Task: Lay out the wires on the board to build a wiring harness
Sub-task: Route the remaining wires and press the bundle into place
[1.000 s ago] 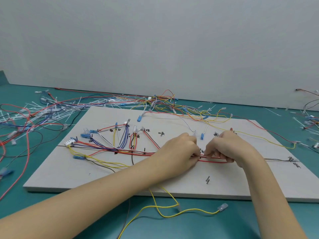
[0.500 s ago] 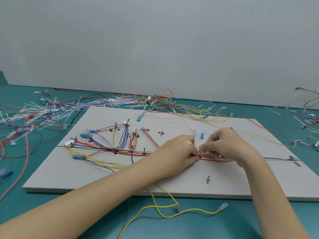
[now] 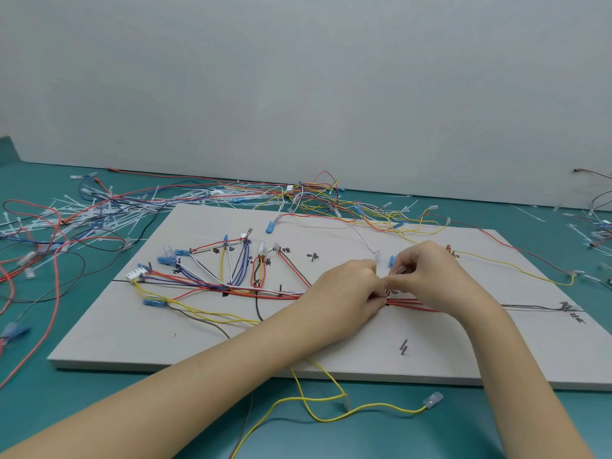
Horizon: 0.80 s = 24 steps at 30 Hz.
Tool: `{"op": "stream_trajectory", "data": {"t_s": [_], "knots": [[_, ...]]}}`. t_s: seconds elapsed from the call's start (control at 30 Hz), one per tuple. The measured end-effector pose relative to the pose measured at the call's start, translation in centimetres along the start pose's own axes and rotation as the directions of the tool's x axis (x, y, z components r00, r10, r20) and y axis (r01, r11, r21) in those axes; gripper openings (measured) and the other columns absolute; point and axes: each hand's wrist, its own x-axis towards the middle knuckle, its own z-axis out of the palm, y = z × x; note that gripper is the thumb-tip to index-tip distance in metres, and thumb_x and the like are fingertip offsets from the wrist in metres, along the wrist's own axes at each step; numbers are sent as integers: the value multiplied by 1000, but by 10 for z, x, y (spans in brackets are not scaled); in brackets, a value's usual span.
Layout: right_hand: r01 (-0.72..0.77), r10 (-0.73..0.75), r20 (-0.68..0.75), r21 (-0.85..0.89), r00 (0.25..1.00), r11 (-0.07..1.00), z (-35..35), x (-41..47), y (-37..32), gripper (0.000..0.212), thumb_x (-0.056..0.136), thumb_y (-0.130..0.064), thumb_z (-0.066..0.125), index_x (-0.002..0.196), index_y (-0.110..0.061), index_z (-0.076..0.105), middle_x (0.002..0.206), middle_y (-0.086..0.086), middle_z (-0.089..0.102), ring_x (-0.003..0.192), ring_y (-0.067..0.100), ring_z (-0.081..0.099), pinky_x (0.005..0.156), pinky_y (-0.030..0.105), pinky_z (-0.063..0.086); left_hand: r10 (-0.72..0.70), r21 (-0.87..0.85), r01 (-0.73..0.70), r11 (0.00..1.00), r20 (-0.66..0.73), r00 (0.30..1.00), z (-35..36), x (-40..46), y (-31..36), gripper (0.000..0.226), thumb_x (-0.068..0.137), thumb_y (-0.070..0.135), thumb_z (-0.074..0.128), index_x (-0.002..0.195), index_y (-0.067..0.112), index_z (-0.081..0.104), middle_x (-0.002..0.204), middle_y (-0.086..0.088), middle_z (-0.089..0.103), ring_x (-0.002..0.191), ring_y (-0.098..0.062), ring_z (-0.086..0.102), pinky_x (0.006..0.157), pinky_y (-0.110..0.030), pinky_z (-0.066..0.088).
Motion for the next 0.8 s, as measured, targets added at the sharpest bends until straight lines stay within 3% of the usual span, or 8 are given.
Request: {"op": "stream_trajectory", "data": {"t_s": [0.2,0.37,0.5,0.63,0.8], "knots": [[22,-21,21,-28,1000,999,5,4,-1,22,73,-13,80,55,-17,66,57,0,65,47,4,50,45,13,35,-5,-13,4,1000,-13,1000,3,-1,-1,20,94,25,57,99,16,73,91,-4,54,94,-20,52,74,-37,43],[-243,224,106,231,969,942,4,1,0,24,75,-16,80,57,-10,65,52,2,56,46,12,45,42,19,34,-4,-25,4,1000,-28,1000,4,-3,-1,20,94,24,56,98,15,73,91,-4,53,93,-21,51,76,-40,43],[-356,311,200,267,929,895,-4,-1,1,27,78,-25,79,57,-13,68,53,-1,57,42,7,43,36,16,30,-12,-71,9,997,-39,999,4,-4,-3,19,93,23,57,97,15,74,89,-3,53,89,-20,51,76,-39,45],[-358,300,225,288,927,888,-10,-4,4,25,81,-21,77,59,-11,71,54,0,60,39,5,44,35,15,30,-29,-135,24,991,-36,999,4,-4,-5,20,89,19,59,100,18,76,89,-4,55,86,-19,54,76,-37,47],[-332,266,229,334,936,882,-12,-7,5,10,87,-8,69,85,2,68,59,7,65,46,12,51,37,18,37,-64,-169,56,984,-40,997,4,-4,-6,20,89,19,61,101,18,76,90,-3,55,85,-17,54,77,-36,47]]}}
